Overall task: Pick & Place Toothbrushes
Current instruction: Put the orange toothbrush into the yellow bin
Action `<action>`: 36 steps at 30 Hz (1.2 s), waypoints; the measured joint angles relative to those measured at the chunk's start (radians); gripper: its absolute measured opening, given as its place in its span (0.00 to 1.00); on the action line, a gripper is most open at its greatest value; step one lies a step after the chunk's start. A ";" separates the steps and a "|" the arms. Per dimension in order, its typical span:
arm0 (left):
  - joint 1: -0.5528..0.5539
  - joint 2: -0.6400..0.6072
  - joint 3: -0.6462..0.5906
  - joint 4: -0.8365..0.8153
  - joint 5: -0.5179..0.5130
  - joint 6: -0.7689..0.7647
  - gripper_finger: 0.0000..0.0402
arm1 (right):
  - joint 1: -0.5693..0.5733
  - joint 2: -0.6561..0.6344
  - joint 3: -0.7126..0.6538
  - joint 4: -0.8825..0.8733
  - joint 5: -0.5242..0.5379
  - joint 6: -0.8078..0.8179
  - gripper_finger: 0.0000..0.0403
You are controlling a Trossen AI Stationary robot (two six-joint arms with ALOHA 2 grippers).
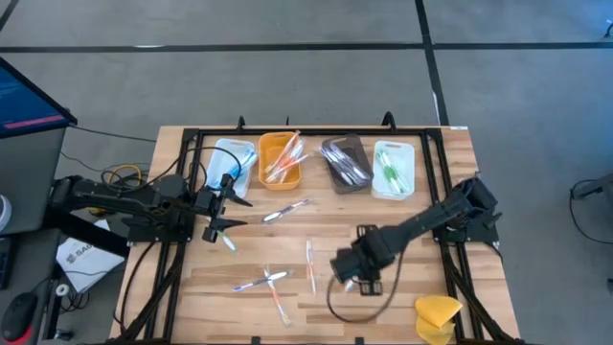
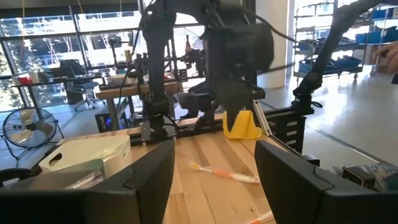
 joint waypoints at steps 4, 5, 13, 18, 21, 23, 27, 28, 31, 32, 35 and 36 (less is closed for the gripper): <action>0.000 0.000 0.000 0.001 0.000 0.000 0.54 | 0.057 0.000 -0.062 0.012 0.000 -0.116 0.39; 0.000 0.000 0.000 0.001 0.000 0.000 0.54 | 0.067 0.000 -0.076 0.024 0.000 -0.151 0.39; 0.000 0.000 0.000 0.001 0.000 0.000 0.54 | 0.065 0.000 -0.200 0.203 0.015 -0.312 0.33; 0.000 0.000 0.000 0.001 0.000 0.000 0.54 | 0.040 0.000 -0.274 0.268 0.018 -0.326 0.30; 0.000 0.000 0.000 0.001 0.000 0.000 0.54 | 0.028 0.000 -0.294 0.325 0.017 -0.327 0.29; 0.000 0.000 0.000 0.001 0.000 0.000 0.54 | 0.021 0.000 -0.313 0.355 0.017 -0.329 0.29; 0.000 0.000 0.000 0.001 0.000 0.000 0.54 | 0.008 0.000 -0.346 0.398 0.017 -0.353 0.29; 0.000 0.000 0.000 0.001 0.000 0.000 0.54 | 0.005 0.000 -0.353 0.394 0.017 -0.353 0.29; 0.000 0.000 0.000 0.001 0.000 0.000 0.54 | 0.000 0.000 -0.357 0.399 0.014 -0.353 0.29; 0.000 0.000 0.000 0.001 0.000 0.001 0.54 | 0.000 0.000 -0.357 0.400 0.014 -0.353 0.29; 0.000 0.000 0.000 0.001 0.000 0.001 0.54 | 0.005 0.000 -0.357 0.409 0.014 -0.353 0.29; 0.000 0.000 0.000 0.001 0.000 0.001 0.54 | 0.007 0.000 -0.357 0.413 0.014 -0.353 0.29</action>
